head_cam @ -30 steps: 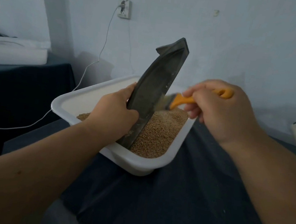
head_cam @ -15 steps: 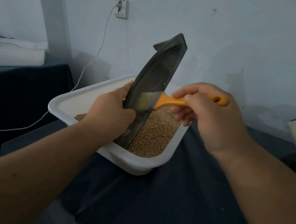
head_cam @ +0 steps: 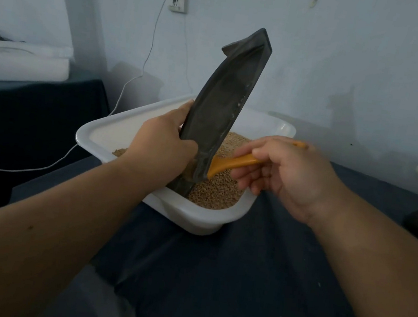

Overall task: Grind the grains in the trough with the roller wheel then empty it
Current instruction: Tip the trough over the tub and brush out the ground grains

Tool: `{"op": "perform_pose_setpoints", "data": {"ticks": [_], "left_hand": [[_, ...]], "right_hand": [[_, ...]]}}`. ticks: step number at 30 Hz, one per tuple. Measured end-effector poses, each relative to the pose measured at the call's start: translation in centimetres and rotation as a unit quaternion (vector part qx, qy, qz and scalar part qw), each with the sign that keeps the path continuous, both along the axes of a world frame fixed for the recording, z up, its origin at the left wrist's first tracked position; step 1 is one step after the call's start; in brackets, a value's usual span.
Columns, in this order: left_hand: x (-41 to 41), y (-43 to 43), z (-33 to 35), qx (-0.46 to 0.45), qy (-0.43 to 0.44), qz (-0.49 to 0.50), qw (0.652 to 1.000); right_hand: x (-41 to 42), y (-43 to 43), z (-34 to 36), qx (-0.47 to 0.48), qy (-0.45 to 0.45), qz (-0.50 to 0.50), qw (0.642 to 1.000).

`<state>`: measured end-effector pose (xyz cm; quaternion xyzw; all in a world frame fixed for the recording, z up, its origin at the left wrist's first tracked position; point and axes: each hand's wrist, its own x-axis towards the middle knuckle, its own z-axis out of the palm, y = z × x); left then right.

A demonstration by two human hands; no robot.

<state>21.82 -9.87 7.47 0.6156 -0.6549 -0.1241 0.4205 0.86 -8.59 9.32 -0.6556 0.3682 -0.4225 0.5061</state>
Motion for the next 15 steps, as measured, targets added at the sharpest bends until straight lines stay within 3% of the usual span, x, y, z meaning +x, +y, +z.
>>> {"op": "perform_pose_setpoints", "data": {"ticks": [2,5,15], "left_hand": [[-0.1,0.1,0.1,0.004,-0.005,-0.003,1.0],[-0.1,0.1,0.0,0.006,-0.008,-0.002,1.0],[-0.2,0.0,0.1,0.002,-0.008,0.01,1.0]], "right_hand": [[-0.6,0.2,1.4,-0.052,0.032,-0.032,0.998],[-1.9,0.1,3.5,-0.091,-0.001,-0.076,0.993],[0.5,1.2,0.0,-0.038,-0.014,-0.009,0.999]]}}
